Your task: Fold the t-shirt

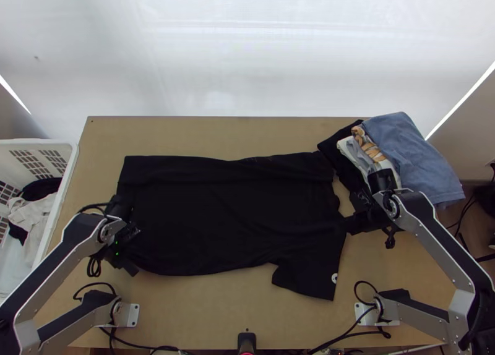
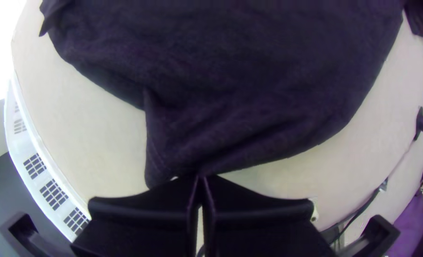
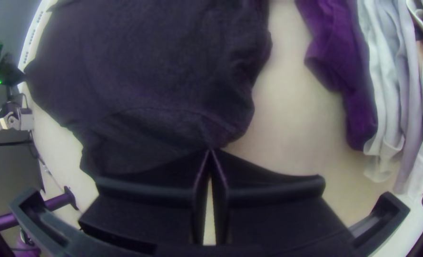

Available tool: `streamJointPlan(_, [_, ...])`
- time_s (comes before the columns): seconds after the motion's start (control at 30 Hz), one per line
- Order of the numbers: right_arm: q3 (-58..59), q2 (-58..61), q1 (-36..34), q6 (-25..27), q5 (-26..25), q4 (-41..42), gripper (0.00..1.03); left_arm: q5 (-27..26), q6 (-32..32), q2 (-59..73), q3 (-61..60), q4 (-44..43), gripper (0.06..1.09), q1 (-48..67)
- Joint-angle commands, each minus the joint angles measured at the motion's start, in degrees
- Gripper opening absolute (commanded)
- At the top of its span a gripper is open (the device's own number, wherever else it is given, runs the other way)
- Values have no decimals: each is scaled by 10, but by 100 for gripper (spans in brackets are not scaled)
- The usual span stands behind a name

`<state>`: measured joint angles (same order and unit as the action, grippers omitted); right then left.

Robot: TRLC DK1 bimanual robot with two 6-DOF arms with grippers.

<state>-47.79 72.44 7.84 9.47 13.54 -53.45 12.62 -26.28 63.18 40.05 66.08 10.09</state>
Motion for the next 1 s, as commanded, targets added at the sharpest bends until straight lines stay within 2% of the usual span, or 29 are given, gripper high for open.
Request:
streamJointPlan(0.0, [-35, 10, 0, -3, 2, -5, 3, -52, 48, -8, 90, 59, 9, 24])
streamJointPlan(0.27, [-81, 12, 6, -13, 3, -29, 3, -66, 86, -10, 185, 91, 9, 40])
streamJointPlan(0.7, [-100, 38, -42, 4, 2, -28, 3, -66, -1, 9, 130, 14, 9, -94])
streamJointPlan(0.97, [-168, 91, -43, 4, 1, -30, 3, -66, -19, 72, 154, -38, 9, -140])
